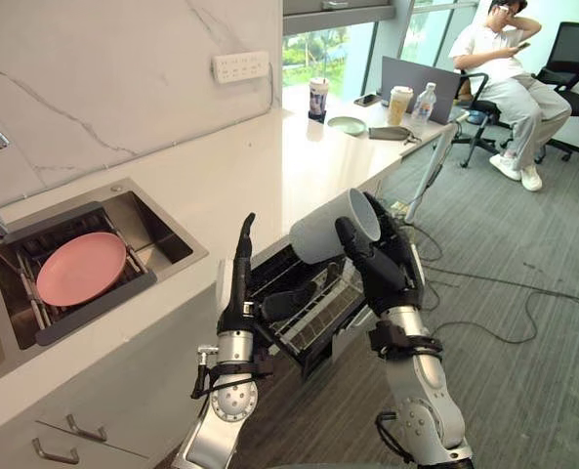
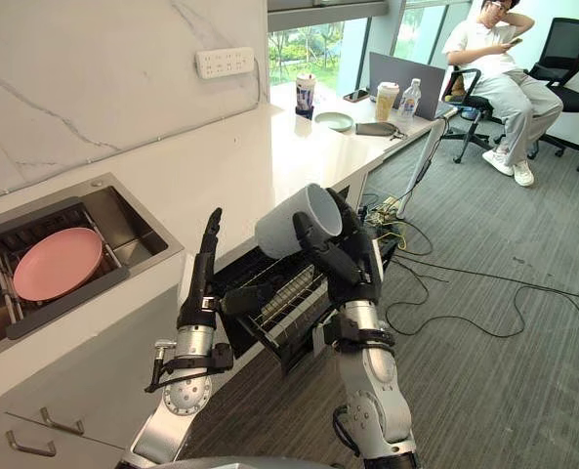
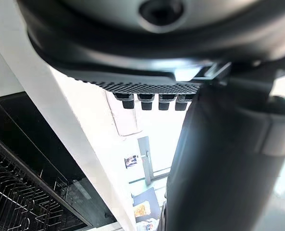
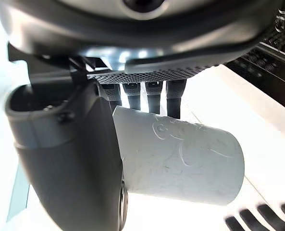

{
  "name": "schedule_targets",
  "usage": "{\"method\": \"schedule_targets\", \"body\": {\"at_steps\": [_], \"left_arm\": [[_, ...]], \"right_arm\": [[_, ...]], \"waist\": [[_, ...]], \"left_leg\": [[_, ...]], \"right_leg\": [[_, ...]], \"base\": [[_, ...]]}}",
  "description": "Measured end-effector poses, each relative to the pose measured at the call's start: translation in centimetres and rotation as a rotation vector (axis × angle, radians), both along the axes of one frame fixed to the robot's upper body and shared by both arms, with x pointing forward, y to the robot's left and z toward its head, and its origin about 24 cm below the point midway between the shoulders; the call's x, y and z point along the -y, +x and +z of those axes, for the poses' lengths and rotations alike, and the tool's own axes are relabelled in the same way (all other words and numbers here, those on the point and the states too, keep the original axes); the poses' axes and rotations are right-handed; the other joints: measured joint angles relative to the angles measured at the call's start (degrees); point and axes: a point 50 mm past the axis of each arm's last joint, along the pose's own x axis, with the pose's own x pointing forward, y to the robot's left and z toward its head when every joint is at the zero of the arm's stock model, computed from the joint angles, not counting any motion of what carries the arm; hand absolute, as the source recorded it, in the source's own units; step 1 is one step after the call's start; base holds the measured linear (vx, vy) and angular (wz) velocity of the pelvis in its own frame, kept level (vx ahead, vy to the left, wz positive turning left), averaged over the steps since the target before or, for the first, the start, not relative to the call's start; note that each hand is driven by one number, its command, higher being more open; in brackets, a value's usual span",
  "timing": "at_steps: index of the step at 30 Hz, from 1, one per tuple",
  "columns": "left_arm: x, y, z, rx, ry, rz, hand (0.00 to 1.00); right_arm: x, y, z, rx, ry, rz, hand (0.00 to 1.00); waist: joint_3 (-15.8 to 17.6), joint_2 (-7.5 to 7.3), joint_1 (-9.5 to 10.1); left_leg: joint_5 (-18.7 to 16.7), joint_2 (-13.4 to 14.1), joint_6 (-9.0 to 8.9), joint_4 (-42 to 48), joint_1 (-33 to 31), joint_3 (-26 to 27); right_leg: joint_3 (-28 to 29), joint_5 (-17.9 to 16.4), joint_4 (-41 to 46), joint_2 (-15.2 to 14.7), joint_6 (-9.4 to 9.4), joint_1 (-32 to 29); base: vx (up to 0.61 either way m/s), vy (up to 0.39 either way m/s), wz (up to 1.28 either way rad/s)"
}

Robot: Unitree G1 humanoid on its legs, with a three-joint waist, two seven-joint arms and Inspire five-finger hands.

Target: Walk over to the sink, pick up the cup, carry it to the dishwasher, place the cup inside the dishwasher, then close the dishwasher door

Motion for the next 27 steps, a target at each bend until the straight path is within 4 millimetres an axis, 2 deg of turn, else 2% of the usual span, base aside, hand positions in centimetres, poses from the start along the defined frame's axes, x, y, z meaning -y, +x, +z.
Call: {"method": "schedule_targets", "body": {"at_steps": [7,13,17,19,23,27], "left_arm": [[-1.1,-0.6,-1.6,-0.12,-0.183,-0.075,1.0],[-1.0,-2.0,-4.4,-0.272,-0.275,-0.167,1.0],[-1.1,-3.6,-6.9,-0.407,-0.273,-0.202,1.0],[-1.5,-4.4,-8.5,-0.494,-0.259,-0.185,1.0],[-3.1,-5.3,-10.4,-0.589,-0.239,-0.107,1.0],[-4.9,-6.5,-12.2,-0.677,-0.203,-0.013,1.0]], "right_arm": [[3.4,-0.3,0.1,0.003,0.009,-0.202,0.0],[5.7,-0.7,0.0,-0.001,-0.076,-0.299,0.0],[7.2,-0.7,-0.6,-0.029,-0.209,-0.319,0.0],[7.9,-0.4,-1.5,-0.083,-0.289,-0.307,0.0],[8.5,0.8,-2.5,-0.145,-0.382,-0.283,0.0],[9.4,3.0,-3.5,-0.228,-0.5,-0.256,0.0]], "waist": [[1.57,-0.07,-0.01],[2.14,-0.01,-0.09],[3.21,-0.07,-0.09],[3.8,-0.17,0.23],[6.24,-0.2,1.12],[8.17,-0.24,3.49]], "left_leg": [[0.0,-0.04,-0.01,-0.1,0.38,0.0],[0.0,-0.06,-0.01,-0.17,0.16,-0.21],[0.27,-0.28,0.19,0.03,-0.9,-2.04],[0.64,-0.48,0.36,0.13,-1.98,-3.28],[1.26,-0.77,0.64,0.64,-3.8,-5.31],[1.65,-0.77,0.7,1.69,-6.11,-7.57]], "right_leg": [[-0.09,0.0,-0.02,-0.03,0.0,0.35],[-0.45,0.0,-0.19,-0.07,0.0,0.35],[-2.29,-0.01,-0.2,-0.44,0.01,0.47],[-3.51,0.0,-0.2,-0.7,0.01,0.25],[-5.37,0.09,-0.19,-1.17,0.13,-0.17],[-7.48,0.11,-0.19,-1.23,0.1,-0.65]], "base": [[0.0,0.0,0.0],[0.0,0.0,0.01],[-0.02,-0.015,0.23],[-0.04,-0.028,0.29],[-0.06,-0.025,0.3],[-0.05,-0.031,0.29]]}}
